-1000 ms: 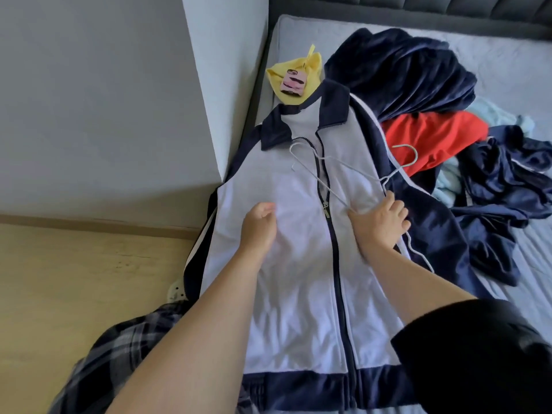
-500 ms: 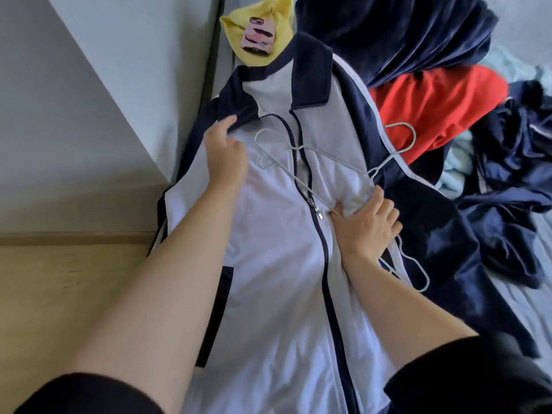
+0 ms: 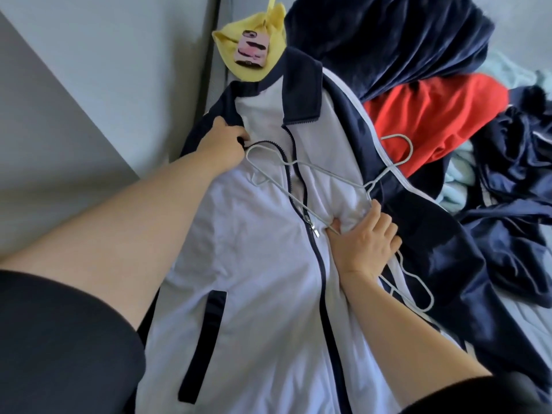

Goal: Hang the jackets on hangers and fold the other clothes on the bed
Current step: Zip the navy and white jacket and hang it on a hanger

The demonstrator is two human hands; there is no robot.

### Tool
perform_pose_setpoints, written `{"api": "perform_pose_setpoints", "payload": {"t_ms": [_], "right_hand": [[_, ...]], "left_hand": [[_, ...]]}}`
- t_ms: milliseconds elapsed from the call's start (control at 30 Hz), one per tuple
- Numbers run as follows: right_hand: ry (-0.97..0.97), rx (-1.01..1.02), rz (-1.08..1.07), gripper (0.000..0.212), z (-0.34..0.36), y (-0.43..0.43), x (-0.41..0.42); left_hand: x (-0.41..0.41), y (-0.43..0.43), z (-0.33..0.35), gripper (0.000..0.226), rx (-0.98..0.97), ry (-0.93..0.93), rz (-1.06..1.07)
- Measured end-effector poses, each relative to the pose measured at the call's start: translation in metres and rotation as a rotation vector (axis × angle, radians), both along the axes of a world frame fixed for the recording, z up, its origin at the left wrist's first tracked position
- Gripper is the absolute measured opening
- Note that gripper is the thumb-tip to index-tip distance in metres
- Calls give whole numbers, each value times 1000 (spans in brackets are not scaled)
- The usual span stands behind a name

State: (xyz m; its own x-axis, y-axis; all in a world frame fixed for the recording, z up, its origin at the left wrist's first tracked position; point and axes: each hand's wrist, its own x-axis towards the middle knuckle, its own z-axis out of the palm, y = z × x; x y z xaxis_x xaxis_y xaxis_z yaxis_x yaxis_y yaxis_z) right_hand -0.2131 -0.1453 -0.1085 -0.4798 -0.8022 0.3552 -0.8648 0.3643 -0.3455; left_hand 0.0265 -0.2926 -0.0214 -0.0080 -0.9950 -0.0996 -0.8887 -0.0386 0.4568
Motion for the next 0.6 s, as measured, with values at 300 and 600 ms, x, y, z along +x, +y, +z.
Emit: {"api": "perform_pose_setpoints", "payload": {"t_ms": [300,600], "right_hand": [[8,9,0,77,-3,-2,0],[1,1,14,78,-3,-3,-2]], "left_hand": [[-11,-3,1,53,155,217,388],[-3,8,-13,25,180,184,461]]}}
